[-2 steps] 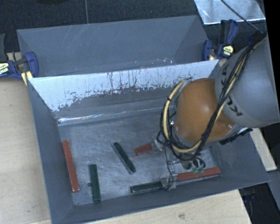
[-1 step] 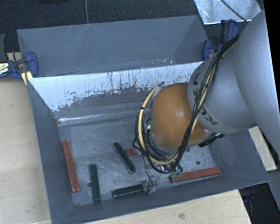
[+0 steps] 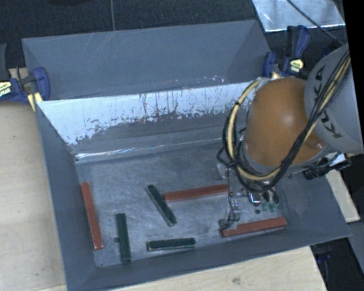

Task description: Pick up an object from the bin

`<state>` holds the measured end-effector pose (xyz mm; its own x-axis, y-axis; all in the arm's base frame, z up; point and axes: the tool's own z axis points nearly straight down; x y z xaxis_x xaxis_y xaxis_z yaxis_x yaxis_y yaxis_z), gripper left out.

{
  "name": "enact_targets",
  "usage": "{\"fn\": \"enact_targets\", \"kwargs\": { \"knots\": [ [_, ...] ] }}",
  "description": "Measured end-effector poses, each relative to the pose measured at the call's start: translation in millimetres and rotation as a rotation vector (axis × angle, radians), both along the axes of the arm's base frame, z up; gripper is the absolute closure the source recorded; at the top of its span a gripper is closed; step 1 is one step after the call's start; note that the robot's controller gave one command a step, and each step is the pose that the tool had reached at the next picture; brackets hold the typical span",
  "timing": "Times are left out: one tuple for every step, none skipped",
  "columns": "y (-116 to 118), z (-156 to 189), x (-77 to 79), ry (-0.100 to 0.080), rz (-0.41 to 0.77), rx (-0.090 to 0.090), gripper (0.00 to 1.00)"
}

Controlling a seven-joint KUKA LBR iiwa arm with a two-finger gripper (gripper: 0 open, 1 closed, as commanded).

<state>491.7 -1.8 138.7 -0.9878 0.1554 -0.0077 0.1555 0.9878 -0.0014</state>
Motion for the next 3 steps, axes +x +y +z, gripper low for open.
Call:
{"fn": "enact_targets", "kwargs": {
  "knots": [
    [59, -72, 49.7, 0.004, 0.025, 0.005, 0.0],
    [55, -68, 49.6, 0.003, 0.019, 0.003, 1.0],
    [62, 66, 41.6, -0.004, 0.011, 0.004, 1.0]
  ]
}}
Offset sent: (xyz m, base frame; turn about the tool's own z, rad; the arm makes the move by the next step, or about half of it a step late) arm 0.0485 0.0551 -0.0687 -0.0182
